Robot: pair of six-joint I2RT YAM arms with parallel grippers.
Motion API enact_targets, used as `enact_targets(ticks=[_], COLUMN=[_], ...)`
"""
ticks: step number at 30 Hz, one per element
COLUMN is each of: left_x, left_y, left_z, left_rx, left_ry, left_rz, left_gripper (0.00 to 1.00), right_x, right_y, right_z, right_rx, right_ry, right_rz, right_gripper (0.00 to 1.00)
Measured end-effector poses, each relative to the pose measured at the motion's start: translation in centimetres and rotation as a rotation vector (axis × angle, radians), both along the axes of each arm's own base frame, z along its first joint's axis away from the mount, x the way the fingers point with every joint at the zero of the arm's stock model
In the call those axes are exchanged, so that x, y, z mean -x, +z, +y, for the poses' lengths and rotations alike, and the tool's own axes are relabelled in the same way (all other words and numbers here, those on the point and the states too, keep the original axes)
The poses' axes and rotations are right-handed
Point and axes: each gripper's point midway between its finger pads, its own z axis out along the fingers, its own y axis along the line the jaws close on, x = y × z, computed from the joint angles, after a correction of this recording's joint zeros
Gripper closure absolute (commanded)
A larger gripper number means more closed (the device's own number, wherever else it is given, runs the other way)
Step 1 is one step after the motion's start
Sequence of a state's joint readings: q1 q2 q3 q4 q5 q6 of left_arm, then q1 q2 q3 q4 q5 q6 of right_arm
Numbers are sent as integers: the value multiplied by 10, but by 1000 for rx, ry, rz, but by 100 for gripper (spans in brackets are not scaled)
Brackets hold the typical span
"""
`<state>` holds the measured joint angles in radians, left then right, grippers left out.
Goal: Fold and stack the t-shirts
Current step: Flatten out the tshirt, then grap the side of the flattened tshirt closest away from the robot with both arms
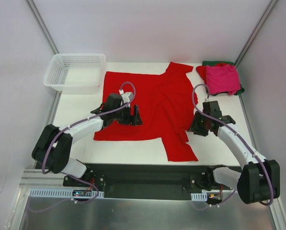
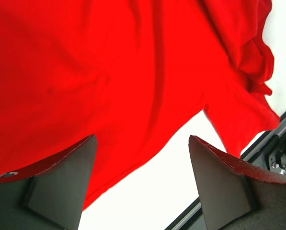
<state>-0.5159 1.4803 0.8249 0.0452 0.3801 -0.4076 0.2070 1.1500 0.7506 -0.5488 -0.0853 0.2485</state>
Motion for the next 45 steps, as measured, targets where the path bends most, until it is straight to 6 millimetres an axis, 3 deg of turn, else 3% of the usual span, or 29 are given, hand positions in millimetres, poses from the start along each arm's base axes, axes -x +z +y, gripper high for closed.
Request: enact_targets(ticks=[6, 13, 19, 24, 31, 36, 45], left_x=[21, 23, 27, 38, 52, 56, 51], left_y=[-2, -1, 5, -3, -12, -16, -12], left_z=[20, 33, 58, 85, 114, 120, 117], left_rx=[-16, -56, -138, -245, -372, -403, -400], left_ry=[35, 86, 176, 249, 315, 324, 327], left_rz=[-28, -43, -59, -24, 18, 39, 37], left_gripper=[23, 23, 24, 25, 25, 26, 26], right_x=[31, 70, 100, 123, 139, 143, 156], right_y=[0, 2, 5, 0, -8, -15, -46], right_z=[3, -1, -6, -14, -17, -14, -12], right_rx=[56, 138, 165, 174, 190, 183, 154], right_ry=[51, 84, 87, 70, 67, 69, 21], right_rz=[43, 105, 147, 177, 231, 246, 283], right_gripper=[58, 58, 58, 57, 57, 57, 56])
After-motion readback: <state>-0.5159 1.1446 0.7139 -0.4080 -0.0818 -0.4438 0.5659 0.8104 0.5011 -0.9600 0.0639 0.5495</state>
